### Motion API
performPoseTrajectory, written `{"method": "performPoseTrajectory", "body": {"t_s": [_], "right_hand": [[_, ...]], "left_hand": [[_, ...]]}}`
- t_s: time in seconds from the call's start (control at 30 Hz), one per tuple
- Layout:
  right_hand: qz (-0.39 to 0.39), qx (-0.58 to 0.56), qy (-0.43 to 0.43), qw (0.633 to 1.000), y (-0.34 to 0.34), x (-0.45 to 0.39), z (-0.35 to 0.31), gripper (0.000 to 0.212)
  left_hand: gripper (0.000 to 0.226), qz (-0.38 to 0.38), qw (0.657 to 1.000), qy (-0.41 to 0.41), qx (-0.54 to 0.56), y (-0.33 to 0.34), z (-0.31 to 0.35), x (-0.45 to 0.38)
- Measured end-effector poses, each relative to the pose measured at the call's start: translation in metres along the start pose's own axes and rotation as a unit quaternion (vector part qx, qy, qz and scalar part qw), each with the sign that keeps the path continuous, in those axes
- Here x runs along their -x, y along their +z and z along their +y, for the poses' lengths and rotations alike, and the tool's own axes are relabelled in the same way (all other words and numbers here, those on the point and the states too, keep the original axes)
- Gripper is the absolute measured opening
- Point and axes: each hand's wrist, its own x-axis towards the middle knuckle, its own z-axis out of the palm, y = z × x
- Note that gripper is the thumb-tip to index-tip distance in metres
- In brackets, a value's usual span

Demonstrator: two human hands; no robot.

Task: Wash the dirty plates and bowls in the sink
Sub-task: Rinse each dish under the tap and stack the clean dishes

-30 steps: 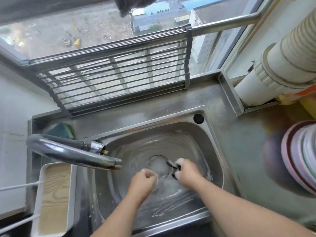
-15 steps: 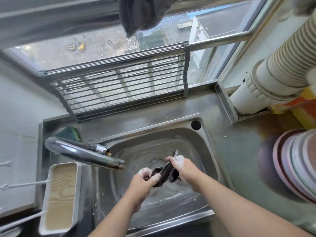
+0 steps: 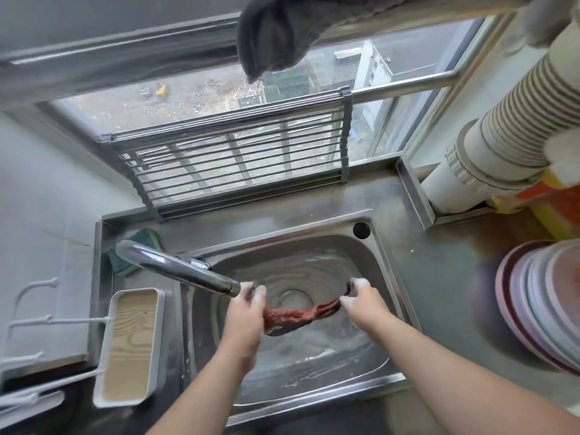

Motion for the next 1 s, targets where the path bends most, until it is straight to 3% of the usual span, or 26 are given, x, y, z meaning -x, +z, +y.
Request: {"method": "performPoseTrajectory", "body": {"t_s": [0.07, 0.13, 0.2, 0.3, 0.4, 0.5, 0.53, 0.6, 0.63, 0.67, 0.73, 0.8, 0.83, 0.87, 0.9, 0.97, 1.0], "right_hand": [[0.006, -0.016, -0.035, 0.999, 0.006, 0.016, -0.011, 0.023], [-0.123, -0.154, -0.039, 0.98, 0.012, 0.042, -0.033, 0.013], [-0.238, -0.304, 0.06, 0.92, 0.019, 0.058, -0.042, 0.027], [-0.292, -0.438, 0.149, 0.837, 0.023, 0.065, -0.043, 0.049], [-0.294, -0.531, 0.13, 0.784, 0.018, 0.072, -0.055, 0.014], [-0.332, -0.55, 0.118, 0.757, 0.004, 0.069, -0.07, 0.022], [-0.322, -0.538, 0.116, 0.77, 0.0, 0.068, -0.071, 0.024], [-0.234, -0.486, 0.129, 0.832, -0.004, 0.058, -0.064, 0.02], [-0.205, -0.477, 0.129, 0.845, -0.001, 0.057, -0.061, 0.013], [-0.199, -0.492, 0.126, 0.838, 0.005, 0.061, -0.061, 0.006], [-0.266, -0.513, 0.116, 0.808, 0.02, 0.075, -0.069, 0.023], [-0.349, -0.525, 0.099, 0.77, 0.034, 0.088, -0.078, 0.037], [-0.338, -0.52, 0.076, 0.781, 0.036, 0.091, -0.077, 0.043], [-0.299, -0.516, 0.066, 0.8, 0.032, 0.09, -0.073, 0.052], [-0.282, -0.536, 0.047, 0.794, 0.023, 0.082, -0.065, 0.059], [-0.359, -0.589, 0.082, 0.719, -0.002, 0.073, -0.061, 0.065], [-0.374, -0.55, 0.074, 0.743, -0.015, 0.07, -0.062, 0.065]], "left_hand": [[0.013, -0.068, 0.997, 0.004, 0.041, 0.02, 0.014, 0.016], [0.011, -0.148, 0.983, -0.061, 0.087, 0.036, 0.027, 0.029], [0.017, -0.238, 0.95, -0.163, 0.118, 0.045, 0.038, 0.041], [0.048, -0.342, 0.875, -0.28, 0.198, 0.038, 0.04, 0.04], [0.058, -0.298, 0.867, -0.311, 0.249, 0.027, 0.03, 0.029], [0.054, -0.191, 0.923, -0.289, 0.169, 0.031, 0.01, 0.026], [0.048, -0.148, 0.945, -0.267, 0.117, 0.033, 0.002, 0.024], [0.03, -0.048, 0.976, -0.208, 0.04, 0.041, -0.009, 0.021], [0.024, 0.003, 0.987, -0.16, 0.008, 0.046, -0.013, 0.019], [0.021, 0.044, 0.995, -0.086, -0.04, 0.052, -0.013, 0.018], [0.03, 0.078, 0.982, 0.044, -0.167, 0.061, -0.011, 0.016], [0.048, 0.063, 0.972, 0.095, -0.206, 0.065, -0.008, 0.015], [0.059, 0.05, 0.966, 0.119, -0.226, 0.064, -0.01, 0.013], [0.068, 0.028, 0.941, 0.169, -0.291, 0.062, -0.017, 0.009], [0.072, -0.006, 0.893, 0.234, -0.385, 0.056, -0.024, 0.007], [0.072, -0.101, 0.771, 0.322, -0.541, 0.039, -0.041, -0.001], [0.072, -0.144, 0.728, 0.322, -0.588, 0.03, -0.046, -0.003]]}}
